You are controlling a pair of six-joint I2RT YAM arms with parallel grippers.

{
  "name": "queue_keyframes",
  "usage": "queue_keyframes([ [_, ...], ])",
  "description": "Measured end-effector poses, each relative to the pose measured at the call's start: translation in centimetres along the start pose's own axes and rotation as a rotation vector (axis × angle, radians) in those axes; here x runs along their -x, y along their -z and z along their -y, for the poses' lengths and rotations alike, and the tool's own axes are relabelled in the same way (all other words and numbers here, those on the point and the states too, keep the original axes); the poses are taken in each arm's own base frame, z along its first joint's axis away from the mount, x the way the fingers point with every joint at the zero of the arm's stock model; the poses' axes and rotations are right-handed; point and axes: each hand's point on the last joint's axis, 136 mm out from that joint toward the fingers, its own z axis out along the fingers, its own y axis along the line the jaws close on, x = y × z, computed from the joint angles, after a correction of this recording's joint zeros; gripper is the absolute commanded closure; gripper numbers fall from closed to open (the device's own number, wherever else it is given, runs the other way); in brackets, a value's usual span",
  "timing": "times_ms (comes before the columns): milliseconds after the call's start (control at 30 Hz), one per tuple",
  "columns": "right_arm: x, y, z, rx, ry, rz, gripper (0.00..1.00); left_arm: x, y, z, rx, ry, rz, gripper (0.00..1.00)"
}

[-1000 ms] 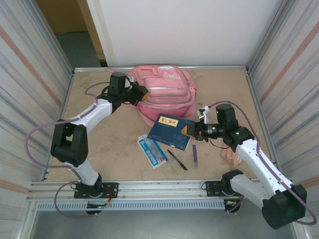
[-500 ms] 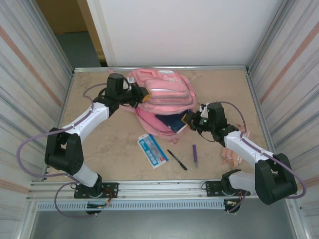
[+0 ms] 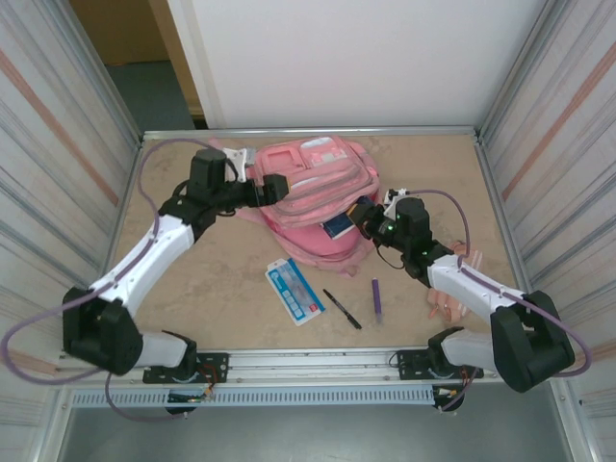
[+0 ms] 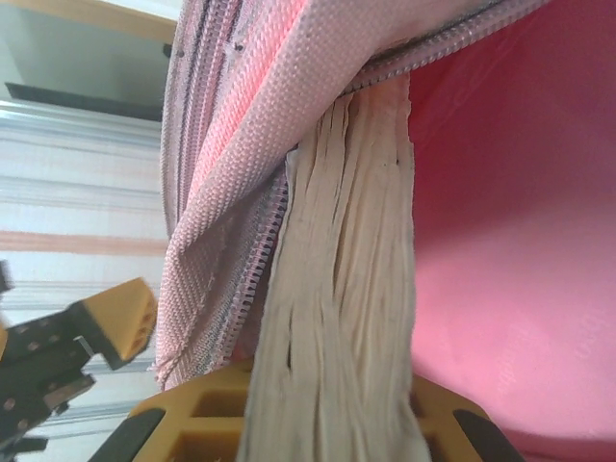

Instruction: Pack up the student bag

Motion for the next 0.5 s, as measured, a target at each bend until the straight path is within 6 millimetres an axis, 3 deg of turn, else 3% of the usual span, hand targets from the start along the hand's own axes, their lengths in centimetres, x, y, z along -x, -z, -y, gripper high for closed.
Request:
queue_keyframes([
  [133, 0.1, -0.4, -0.8, 0.024, 0.008, 0.006, 1.00, -1.8, 0.0, -1.4, 0.031, -0.234, 0.073, 0.01],
  [267, 0.2, -0.7, -1.7, 0.048, 0.019, 0.014, 1.00, -6.4, -2.6, -3.9, 0.037, -0.444, 0.030, 0.01],
  [367, 0.2, -1.2, -2.1, 0.058, 0.013, 0.010, 1.00, -8.3, -4.7, -3.8, 0.045, -0.644, -0.036, 0.01],
  [500, 0.0, -1.5, -2.4, 0.070, -0.001, 0.004, 1.00, -8.7, -6.9, -3.5, 0.110, -0.881, -0.063, 0.01],
])
